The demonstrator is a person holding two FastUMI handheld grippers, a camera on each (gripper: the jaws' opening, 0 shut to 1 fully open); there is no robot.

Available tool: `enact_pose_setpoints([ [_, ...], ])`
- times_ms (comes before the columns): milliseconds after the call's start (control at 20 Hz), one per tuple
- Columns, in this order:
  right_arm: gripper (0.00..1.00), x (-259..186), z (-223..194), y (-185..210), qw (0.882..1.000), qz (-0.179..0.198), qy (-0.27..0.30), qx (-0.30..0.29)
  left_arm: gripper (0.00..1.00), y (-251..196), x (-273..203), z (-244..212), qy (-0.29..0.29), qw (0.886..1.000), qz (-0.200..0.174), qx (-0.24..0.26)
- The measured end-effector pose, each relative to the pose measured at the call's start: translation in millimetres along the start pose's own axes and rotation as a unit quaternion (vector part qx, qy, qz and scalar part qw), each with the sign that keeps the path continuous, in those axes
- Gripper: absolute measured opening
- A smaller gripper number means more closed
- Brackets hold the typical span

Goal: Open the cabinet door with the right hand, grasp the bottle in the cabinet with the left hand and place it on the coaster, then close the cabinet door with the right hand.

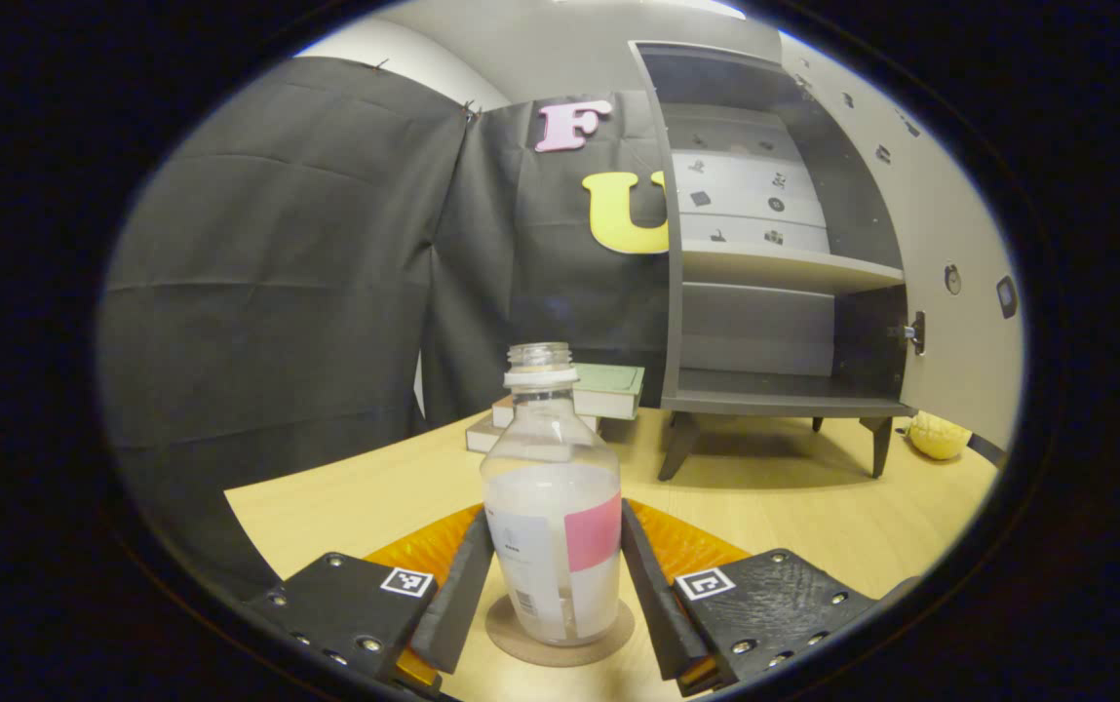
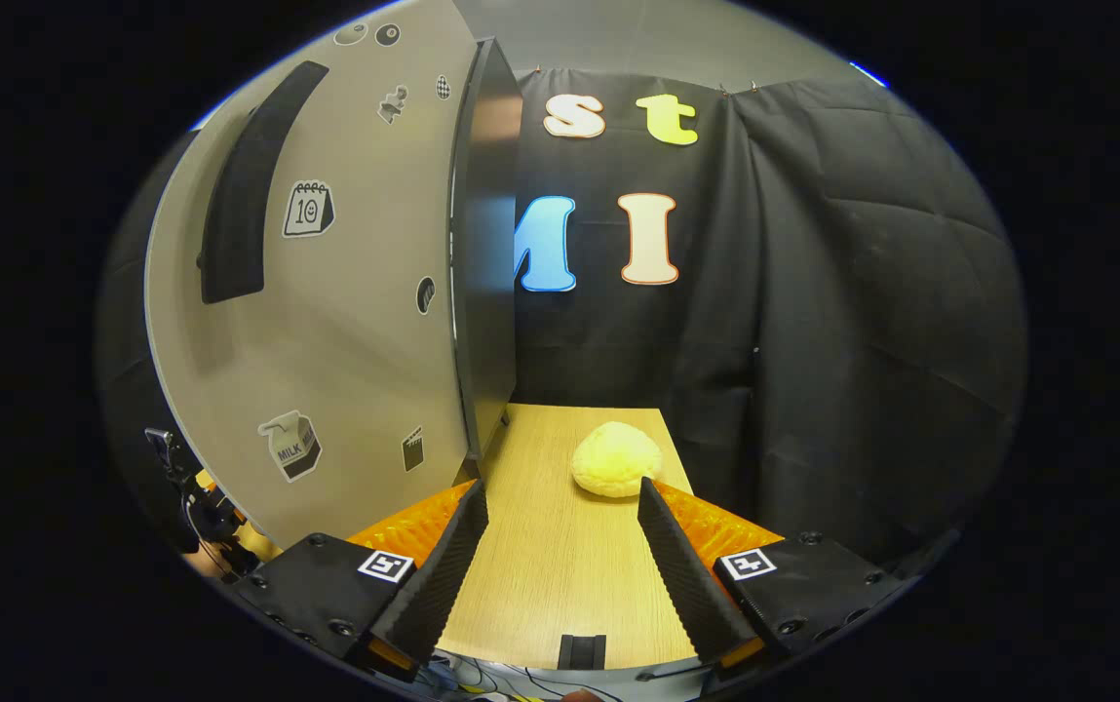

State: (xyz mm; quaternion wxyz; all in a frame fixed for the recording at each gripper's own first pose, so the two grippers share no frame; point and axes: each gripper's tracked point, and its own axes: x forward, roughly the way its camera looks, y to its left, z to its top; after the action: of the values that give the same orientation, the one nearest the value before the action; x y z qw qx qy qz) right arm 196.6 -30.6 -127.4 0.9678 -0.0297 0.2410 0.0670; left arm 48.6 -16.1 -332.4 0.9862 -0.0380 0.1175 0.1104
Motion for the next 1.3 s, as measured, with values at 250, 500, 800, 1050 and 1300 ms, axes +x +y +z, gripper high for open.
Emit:
enact_pose_setpoints([
  [250, 0.99, 2, 1, -3, 1.0, -0.006, -0.008, 0.019, 0.76, -6, -8, -18, 0.034, 0.999, -0.001, 0.014],
  [500, 0.99, 2, 0, 0, 1.0, -0.001, -0.014, 0.024, 0.79, -8, -22, -21, 0.057, 0.998, -0.001, 0.028],
  [800, 0.96, 0, 11, 2, 0.999, 0.014, -0.033, 0.04, 0.79, -5, -57, 14, 0.055, 0.997, -0.003, 0.055],
  [1050, 0.98, -7, 36, 10, 0.995, 0.046, -0.059, 0.073, 0.77, -13, -94, 100, 0.011, 0.998, -0.009, 0.06],
  [1300, 0.98, -17, 82, 16, 0.99, 0.066, -0.099, 0.074, 0.79, -25, -116, 183, -0.04, 0.997, -0.013, 0.069],
])
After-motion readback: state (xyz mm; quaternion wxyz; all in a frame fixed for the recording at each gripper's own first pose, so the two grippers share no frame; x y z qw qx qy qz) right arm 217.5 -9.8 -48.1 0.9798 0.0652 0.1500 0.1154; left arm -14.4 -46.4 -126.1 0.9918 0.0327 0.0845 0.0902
